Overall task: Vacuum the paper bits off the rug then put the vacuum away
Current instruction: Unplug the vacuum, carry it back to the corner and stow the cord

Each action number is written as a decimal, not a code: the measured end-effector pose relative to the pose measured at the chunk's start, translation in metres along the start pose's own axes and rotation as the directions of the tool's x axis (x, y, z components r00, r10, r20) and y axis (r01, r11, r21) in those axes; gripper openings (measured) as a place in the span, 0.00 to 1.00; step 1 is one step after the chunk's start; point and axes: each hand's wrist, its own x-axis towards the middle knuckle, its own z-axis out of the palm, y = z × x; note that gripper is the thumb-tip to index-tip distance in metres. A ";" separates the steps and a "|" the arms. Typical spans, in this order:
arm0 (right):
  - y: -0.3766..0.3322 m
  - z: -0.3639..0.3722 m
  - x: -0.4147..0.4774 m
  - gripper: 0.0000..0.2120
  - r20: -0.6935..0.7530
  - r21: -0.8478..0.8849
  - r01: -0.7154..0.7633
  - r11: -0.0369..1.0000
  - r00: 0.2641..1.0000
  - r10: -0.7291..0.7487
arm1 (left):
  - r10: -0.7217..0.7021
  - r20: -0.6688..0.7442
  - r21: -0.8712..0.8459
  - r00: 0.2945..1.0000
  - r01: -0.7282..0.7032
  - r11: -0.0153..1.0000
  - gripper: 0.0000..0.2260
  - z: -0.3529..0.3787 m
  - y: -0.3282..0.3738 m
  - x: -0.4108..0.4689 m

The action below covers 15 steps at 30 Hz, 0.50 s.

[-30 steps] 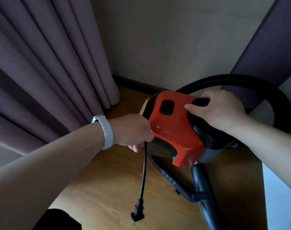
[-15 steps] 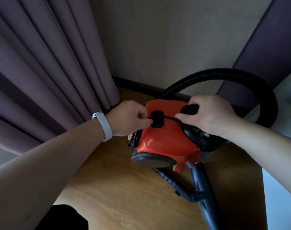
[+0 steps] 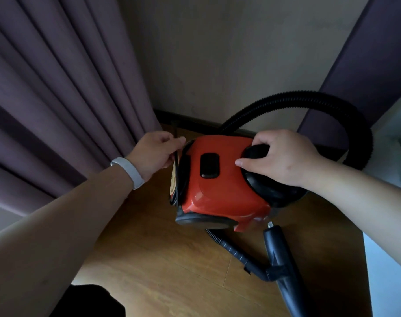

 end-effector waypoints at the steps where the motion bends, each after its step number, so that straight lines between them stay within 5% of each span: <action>1: -0.002 0.000 -0.001 0.20 -0.001 -0.019 0.015 1.000 1.000 -0.015 | -0.030 0.015 0.029 0.999 0.030 0.999 0.10 0.001 -0.002 0.001; 3: -0.005 0.000 -0.003 0.19 0.008 -0.023 0.044 0.999 0.999 -0.044 | -0.060 0.045 0.077 0.997 0.056 0.995 0.03 0.002 -0.006 0.002; 6: -0.004 0.002 -0.004 0.20 0.029 0.037 0.059 0.998 0.998 -0.060 | -0.057 0.098 -0.013 0.994 0.058 0.998 0.13 0.000 -0.006 0.002; 8: -0.003 0.004 -0.004 0.20 0.041 0.083 0.063 0.995 0.997 -0.066 | -0.011 0.161 -0.023 0.987 0.014 1.000 0.10 -0.004 -0.006 0.001; 11: -0.003 0.004 -0.005 0.18 0.065 0.100 0.086 0.991 0.994 -0.093 | 0.043 0.190 0.060 0.981 -0.055 0.997 0.02 -0.011 -0.017 0.005; 15: -0.005 0.004 -0.006 0.17 0.071 0.083 0.127 0.988 0.989 -0.133 | 0.072 0.183 0.277 0.980 -0.121 0.953 0.10 -0.024 -0.041 0.012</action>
